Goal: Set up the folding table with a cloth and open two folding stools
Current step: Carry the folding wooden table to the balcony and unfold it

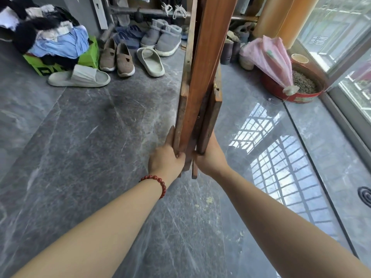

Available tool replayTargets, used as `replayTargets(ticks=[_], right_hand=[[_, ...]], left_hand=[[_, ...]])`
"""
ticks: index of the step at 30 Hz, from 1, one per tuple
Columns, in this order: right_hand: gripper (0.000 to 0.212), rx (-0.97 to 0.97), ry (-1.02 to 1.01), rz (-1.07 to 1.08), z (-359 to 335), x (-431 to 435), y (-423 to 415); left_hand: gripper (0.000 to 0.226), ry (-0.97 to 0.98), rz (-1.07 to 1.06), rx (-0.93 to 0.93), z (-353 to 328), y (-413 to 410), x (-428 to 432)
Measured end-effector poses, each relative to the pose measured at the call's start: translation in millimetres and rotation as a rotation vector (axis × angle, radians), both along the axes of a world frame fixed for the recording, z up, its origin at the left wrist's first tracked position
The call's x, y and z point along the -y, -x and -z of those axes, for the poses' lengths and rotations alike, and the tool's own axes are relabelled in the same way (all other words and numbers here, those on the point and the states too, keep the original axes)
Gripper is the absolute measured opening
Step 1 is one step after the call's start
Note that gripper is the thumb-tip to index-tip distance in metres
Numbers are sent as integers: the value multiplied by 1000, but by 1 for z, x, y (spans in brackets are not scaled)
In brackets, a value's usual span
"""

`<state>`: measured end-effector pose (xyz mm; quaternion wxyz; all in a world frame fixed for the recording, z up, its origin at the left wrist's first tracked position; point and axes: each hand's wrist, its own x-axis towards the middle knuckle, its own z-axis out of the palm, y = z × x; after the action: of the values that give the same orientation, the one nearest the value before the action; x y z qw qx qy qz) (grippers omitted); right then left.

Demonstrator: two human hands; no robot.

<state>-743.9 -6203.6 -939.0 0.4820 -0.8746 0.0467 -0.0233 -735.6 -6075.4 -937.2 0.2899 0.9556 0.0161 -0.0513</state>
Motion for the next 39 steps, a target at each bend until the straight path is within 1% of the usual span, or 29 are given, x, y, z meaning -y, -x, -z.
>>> replayTargets(ticks=[4, 7, 10, 12, 15, 17, 19, 21, 25, 29, 33, 36, 38, 39], right_hand=[[84, -131, -27, 17, 20, 4, 9], [90, -178, -18, 11, 35, 6, 13], [93, -204, -9, 20, 41, 9, 11], [94, -197, -10, 29, 48, 10, 10], [85, -182, -56, 68, 60, 8, 11], [76, -172, -44, 87, 64, 8, 12], [69, -155, -15, 96, 69, 10, 12], [62, -163, 19, 94, 73, 9, 11], [41, -263, 32, 28, 83, 5, 13], [35, -319, 50, 19, 90, 7, 12], [24, -352, 37, 57, 98, 9, 10], [34, -375, 29, 91, 102, 8, 7], [51, -418, -19, 142, 106, 6, 4], [58, -450, -79, 168, 107, 6, 3]], left_hand=[[44, 47, 23, -44, 5, 3, 2], [33, 70, 39, -117, 17, 8, 1], [25, 184, 20, -219, 29, 11, 3], [25, 290, -29, -267, 38, 10, 5], [26, 384, -106, -264, 48, 7, 9], [24, 428, -138, -248, 54, 4, 10], [23, 450, -150, -278, 60, 2, 11], [27, 419, -126, -343, 68, 0, 13], [27, 315, -88, -421, 81, -2, 21], [36, 230, -10, -469, 83, -7, 25], [44, 118, 66, -558, 81, -12, 28], [40, 180, 92, -605, 80, -14, 32], [34, 241, 52, -604, 82, -11, 34], [30, 255, 36, -605, 82, -11, 35]])
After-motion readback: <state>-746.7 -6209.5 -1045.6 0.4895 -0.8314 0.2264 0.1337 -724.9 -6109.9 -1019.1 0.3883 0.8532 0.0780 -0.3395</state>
